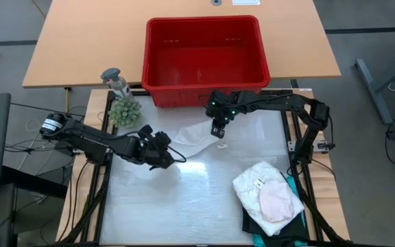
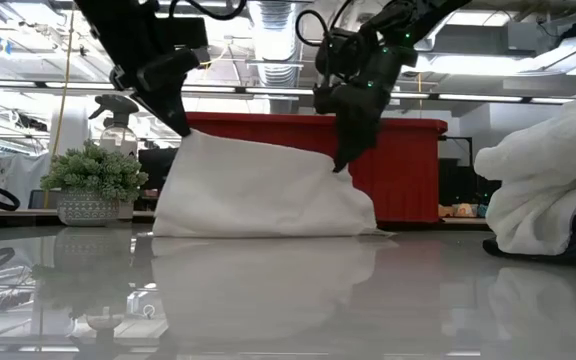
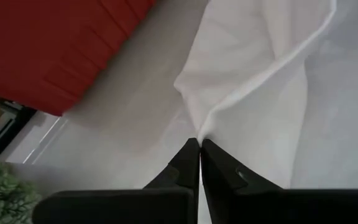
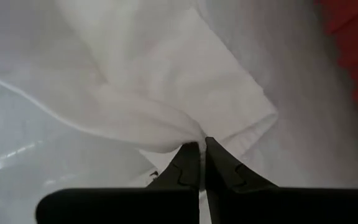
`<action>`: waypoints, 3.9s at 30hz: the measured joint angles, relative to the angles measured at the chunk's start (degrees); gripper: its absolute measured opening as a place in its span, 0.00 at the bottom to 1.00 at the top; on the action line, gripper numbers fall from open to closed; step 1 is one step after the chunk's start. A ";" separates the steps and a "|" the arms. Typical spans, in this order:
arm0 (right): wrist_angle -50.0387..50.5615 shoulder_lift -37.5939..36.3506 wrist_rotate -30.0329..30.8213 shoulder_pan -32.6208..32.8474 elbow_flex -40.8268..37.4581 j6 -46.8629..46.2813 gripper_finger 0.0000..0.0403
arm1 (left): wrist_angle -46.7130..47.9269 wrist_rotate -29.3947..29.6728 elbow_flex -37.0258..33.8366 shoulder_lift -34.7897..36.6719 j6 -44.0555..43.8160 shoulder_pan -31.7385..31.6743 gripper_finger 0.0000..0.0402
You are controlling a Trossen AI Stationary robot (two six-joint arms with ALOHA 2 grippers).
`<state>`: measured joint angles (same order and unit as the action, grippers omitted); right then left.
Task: Fold Laundry from Bin
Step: Fold the white boxers
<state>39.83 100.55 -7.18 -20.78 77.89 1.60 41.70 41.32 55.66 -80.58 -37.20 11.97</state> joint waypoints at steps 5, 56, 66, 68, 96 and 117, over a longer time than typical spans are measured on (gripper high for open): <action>-1.22 0.00 3.11 -0.30 0.02 -0.10 0.07 | 0.04 0.09 0.00 0.00 0.19 -1.90 0.00; -4.80 5.66 2.89 2.49 0.39 34.68 0.51 | -10.76 -0.14 -6.36 -0.11 2.73 -9.65 0.20; -16.46 12.13 10.23 6.53 0.39 37.38 0.61 | -10.48 -0.31 -6.36 -0.11 -2.76 -5.99 0.20; -16.54 12.46 10.28 6.54 0.33 37.26 0.59 | -10.09 -0.54 -6.36 -0.11 -4.04 -5.54 0.20; -8.05 16.48 6.05 18.02 1.88 17.92 0.31 | -6.24 -5.01 -6.32 -0.11 -6.00 -1.93 0.20; -4.16 14.31 -9.45 18.92 13.22 24.30 0.46 | -0.01 -3.92 -6.32 1.70 -6.64 1.32 0.20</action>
<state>35.66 114.87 -16.63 -1.85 91.11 25.90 41.69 37.40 49.34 -78.88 -43.84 13.29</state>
